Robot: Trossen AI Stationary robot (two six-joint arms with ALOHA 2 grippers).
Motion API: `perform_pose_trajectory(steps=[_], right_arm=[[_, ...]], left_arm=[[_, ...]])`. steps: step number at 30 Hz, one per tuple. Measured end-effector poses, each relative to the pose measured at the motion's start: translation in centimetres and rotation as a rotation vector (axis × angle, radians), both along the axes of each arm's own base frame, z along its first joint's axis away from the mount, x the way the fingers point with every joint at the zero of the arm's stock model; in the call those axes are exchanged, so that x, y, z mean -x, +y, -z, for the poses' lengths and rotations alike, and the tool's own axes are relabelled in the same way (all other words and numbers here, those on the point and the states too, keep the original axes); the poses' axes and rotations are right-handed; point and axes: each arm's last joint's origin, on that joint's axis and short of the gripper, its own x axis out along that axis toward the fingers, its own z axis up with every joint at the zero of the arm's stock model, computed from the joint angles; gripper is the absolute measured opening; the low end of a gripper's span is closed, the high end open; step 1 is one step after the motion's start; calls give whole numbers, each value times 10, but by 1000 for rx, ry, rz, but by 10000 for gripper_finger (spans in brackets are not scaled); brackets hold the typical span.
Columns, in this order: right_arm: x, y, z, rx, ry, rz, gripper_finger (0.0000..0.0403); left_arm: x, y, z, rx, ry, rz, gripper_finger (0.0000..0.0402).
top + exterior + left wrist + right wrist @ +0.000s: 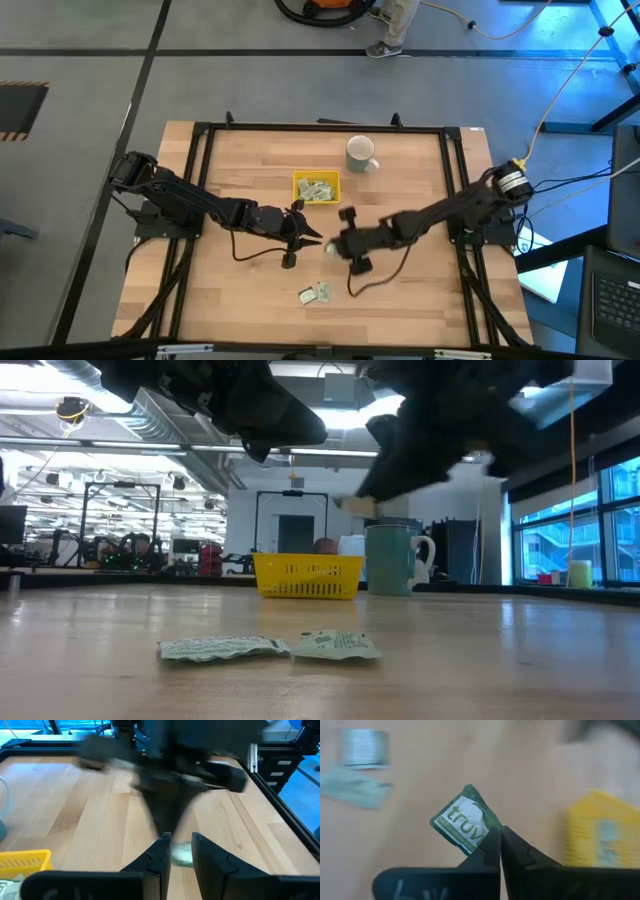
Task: Pick and place Stevia / Truvia into bins
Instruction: Put the right truvia tea packet into the yellow bin
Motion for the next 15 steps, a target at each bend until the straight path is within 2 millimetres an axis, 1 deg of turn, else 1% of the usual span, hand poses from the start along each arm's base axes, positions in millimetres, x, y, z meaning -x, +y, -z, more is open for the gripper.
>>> perform_pose_trajectory(steps=[3,5,9,11,15], right_arm=[[-3,-25,-10,60,-31,64,4],[-8,-43,-12,79,-45,100,5],[-15,-76,-4,111,-22,173,6],[-18,-91,0,127,-14,203,6],[-25,-117,1,144,-56,258,6]], left_arm=[[0,0,1,19,13,-4,70],[1,-1,3,56,39,13,70],[6,-4,-2,120,60,100,70],[8,-6,-5,125,54,119,70],[10,-10,-7,107,44,135,68]])
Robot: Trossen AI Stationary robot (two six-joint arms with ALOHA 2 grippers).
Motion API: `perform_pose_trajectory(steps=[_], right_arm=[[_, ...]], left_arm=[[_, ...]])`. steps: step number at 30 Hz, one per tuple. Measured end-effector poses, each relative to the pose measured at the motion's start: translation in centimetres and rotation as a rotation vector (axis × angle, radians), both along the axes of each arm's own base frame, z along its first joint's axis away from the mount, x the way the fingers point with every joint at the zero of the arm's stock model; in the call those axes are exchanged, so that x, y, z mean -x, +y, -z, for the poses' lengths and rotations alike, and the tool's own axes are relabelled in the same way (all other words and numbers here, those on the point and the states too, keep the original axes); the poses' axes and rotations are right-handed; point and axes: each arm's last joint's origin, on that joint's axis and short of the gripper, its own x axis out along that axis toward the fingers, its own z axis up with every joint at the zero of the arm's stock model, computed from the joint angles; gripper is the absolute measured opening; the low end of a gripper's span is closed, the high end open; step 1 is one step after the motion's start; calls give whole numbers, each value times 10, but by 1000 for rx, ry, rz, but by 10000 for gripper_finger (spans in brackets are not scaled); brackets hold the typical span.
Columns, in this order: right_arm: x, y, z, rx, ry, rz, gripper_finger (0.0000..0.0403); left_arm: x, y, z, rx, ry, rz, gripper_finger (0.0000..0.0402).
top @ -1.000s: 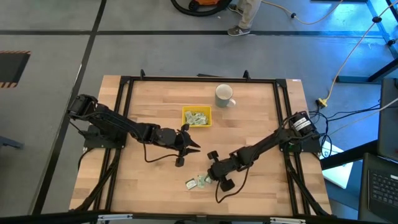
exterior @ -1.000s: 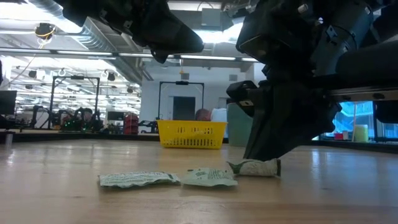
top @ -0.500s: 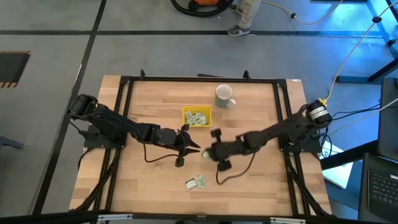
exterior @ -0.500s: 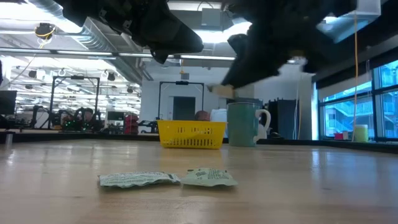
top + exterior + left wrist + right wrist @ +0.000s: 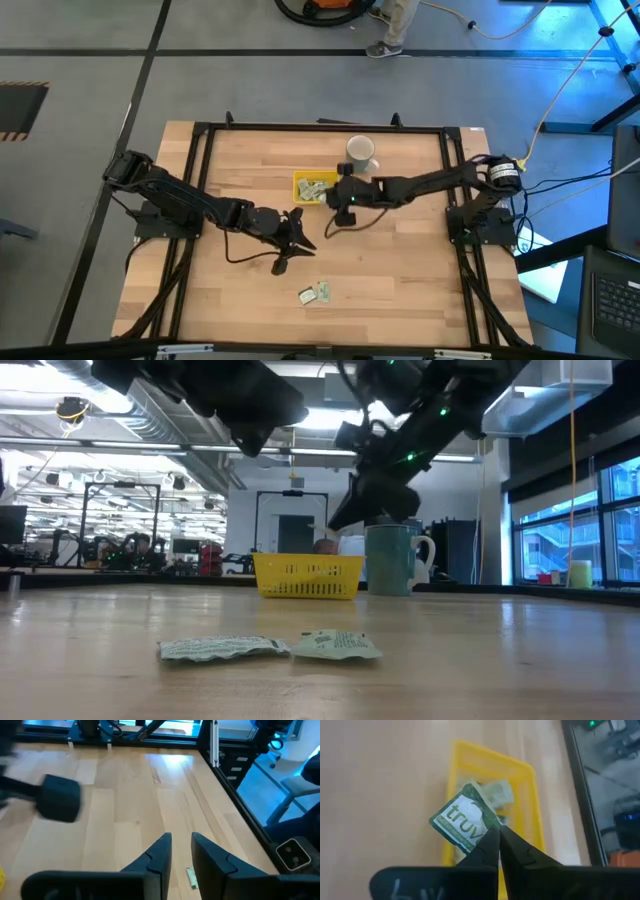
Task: Pick and place Stevia / Truvia into bins
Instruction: Put the right truvia tea packet into the yellow bin
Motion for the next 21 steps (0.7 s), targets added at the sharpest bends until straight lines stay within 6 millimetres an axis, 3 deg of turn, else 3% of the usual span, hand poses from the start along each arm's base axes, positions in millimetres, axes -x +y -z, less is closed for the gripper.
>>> perform_pose_trajectory(steps=[5,21], right_arm=[[-2,-17,3,-74,-16,-13,7],[-6,-29,27,-153,25,21,7]], left_arm=[[1,-2,0,-12,-2,6,70],[1,-1,2,-33,11,-32,69]])
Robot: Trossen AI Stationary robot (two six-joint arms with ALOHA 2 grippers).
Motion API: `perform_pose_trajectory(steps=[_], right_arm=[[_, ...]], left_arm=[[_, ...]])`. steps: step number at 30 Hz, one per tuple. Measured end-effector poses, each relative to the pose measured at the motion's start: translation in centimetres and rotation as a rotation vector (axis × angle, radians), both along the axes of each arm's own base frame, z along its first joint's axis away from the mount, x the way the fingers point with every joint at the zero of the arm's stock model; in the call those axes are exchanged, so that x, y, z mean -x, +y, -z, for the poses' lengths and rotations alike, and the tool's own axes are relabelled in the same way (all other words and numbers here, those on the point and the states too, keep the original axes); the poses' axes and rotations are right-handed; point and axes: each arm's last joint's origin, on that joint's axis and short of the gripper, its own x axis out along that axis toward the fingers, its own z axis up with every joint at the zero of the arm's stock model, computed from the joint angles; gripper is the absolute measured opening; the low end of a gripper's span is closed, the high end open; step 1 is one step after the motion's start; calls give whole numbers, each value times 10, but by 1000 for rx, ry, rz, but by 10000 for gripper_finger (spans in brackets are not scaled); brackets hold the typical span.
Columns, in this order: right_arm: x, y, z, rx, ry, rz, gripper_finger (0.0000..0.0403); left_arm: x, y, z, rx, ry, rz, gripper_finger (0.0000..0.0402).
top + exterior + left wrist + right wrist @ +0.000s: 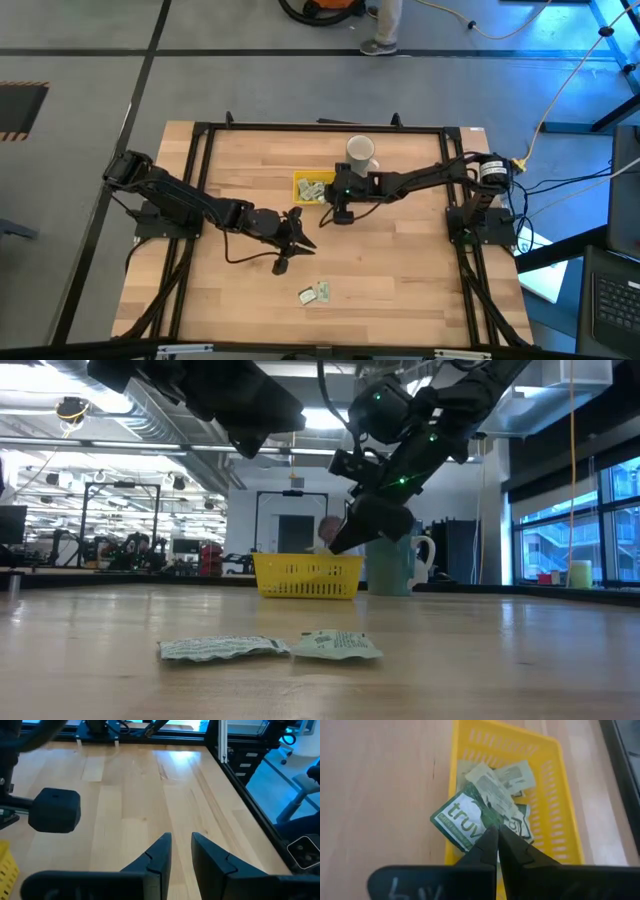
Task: Pick and place Stevia / Truvia into bins
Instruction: Put the right truvia tea packet into the yellow bin, then put the truvia tea packet into the yellow bin
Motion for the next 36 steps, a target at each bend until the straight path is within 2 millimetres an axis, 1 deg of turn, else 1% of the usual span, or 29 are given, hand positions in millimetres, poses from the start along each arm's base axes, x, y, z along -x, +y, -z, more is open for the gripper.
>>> perform_pose_trajectory(steps=[4,6,8,14,16,18,20,24,26,28,32,36], right_arm=[[0,1,-1,1,-5,-4,9],[-1,1,-1,1,-8,-4,17],[-1,1,-1,5,-7,-1,31],[1,-2,-1,90,5,92,78],[3,1,-4,94,25,90,88],[6,9,-10,79,20,83,94],[10,21,-16,43,29,63,96],[23,53,-28,-18,77,0,96],[30,71,-36,-39,76,-31,96],[37,86,-39,-56,69,-61,96],[56,104,-32,-90,16,-95,97],[75,107,-24,-119,-36,-97,97]], left_arm=[[0,0,0,-1,3,0,69],[0,0,0,-1,3,0,67],[0,0,0,-2,3,-2,66],[0,0,0,-2,3,-2,68],[0,0,0,-2,4,-2,69],[0,0,1,-3,7,-2,68],[1,0,2,-17,14,3,66],[2,-2,4,-67,26,33,63],[3,-4,4,-86,30,48,64],[5,-7,5,-107,37,70,66],[5,-14,10,-106,58,92,72],[-1,-22,21,-128,90,65,77]])
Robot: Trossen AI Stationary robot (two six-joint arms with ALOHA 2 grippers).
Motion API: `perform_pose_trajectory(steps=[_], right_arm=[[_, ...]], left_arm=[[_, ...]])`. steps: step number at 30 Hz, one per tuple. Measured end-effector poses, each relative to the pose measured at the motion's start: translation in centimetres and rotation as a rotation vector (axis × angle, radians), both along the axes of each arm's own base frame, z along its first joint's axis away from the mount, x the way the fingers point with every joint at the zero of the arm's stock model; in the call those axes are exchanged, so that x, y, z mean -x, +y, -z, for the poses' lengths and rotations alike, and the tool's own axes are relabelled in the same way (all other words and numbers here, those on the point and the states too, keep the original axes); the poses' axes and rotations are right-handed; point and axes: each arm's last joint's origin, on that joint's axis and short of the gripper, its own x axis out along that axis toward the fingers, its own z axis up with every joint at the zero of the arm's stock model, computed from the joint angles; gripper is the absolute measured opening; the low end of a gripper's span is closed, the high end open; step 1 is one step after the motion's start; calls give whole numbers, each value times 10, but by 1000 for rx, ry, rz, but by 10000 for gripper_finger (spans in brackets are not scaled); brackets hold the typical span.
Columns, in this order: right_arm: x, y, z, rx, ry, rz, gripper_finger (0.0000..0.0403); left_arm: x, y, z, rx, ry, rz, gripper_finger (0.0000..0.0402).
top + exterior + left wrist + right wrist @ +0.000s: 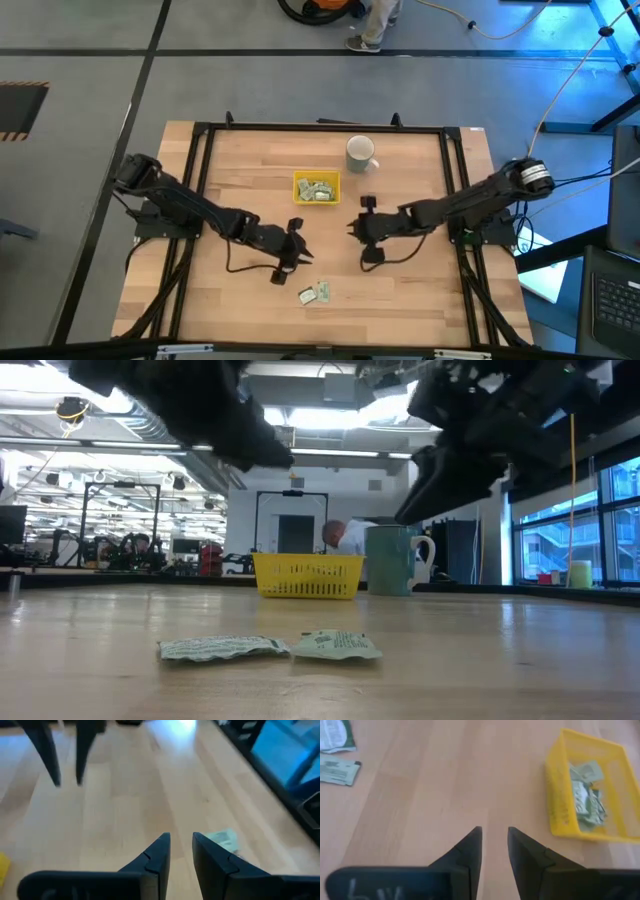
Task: Pick and place Stevia / Truvia into bins
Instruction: Put the truvia tea packet into the yellow bin
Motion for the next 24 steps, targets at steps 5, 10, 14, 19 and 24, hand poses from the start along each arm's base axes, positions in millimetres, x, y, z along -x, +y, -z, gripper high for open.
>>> perform_pose_trajectory(steps=[5,10,14,19,24], right_arm=[[15,-4,0,-47,-58,42,97],[20,-6,0,-51,-78,42,97],[20,-6,0,-50,-78,41,97],[20,-6,0,-53,-85,42,97],[20,-6,0,-53,-83,42,97]], left_arm=[[-14,-19,14,-12,59,65,77],[-26,-37,29,-34,213,74,84],[-37,-49,40,-65,281,97,95],[-48,-60,47,-59,320,142,102],[-47,-65,60,-56,381,134,102]])
